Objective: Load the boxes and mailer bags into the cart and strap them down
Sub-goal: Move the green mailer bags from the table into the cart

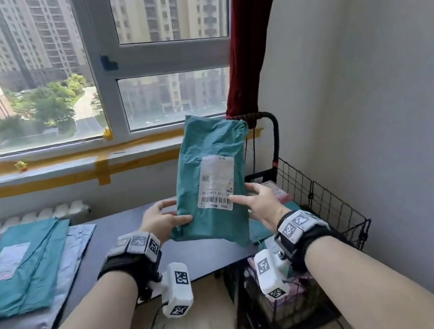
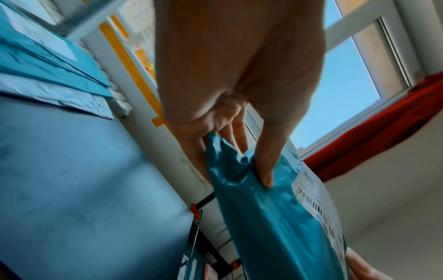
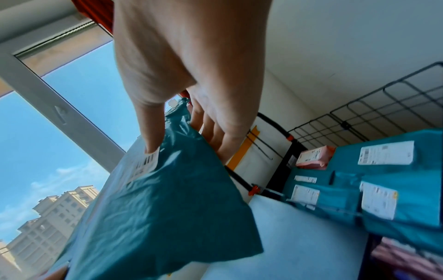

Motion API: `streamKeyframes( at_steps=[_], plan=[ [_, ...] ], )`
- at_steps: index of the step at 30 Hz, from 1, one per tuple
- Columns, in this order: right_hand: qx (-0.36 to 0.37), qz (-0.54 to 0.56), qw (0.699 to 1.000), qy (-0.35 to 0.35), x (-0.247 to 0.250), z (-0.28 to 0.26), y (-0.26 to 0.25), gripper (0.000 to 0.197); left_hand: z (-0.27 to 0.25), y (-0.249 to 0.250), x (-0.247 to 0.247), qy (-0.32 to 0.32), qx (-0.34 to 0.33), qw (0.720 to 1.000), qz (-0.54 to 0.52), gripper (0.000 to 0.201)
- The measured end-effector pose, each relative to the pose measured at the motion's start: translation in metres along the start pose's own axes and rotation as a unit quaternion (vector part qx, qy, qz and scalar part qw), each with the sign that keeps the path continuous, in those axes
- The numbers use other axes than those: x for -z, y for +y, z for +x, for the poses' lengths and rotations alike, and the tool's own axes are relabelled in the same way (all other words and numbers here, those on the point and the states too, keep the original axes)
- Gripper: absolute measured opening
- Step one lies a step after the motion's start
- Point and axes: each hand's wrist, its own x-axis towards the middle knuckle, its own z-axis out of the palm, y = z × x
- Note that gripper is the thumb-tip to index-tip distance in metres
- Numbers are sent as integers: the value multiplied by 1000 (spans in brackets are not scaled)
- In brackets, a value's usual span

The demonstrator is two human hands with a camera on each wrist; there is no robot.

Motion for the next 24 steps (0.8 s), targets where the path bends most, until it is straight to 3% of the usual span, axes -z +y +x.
streamKeyframes(
  at_steps=[6,15,19,24],
  plan=[
    [-1,-54,997,49,108,31,-2,63,33,-1,-116,-24,7,999,43,62],
    [-24,-115,991,60,275,129,6,72,107,-18,-296,8,14,996,84,50],
    [-60,-145,987,44,324,166,9,68,138,-35,-345,34,27,995,90,39],
    [-89,-182,979,23,353,225,32,69,189,-62,-372,53,86,991,90,44]
  ],
)
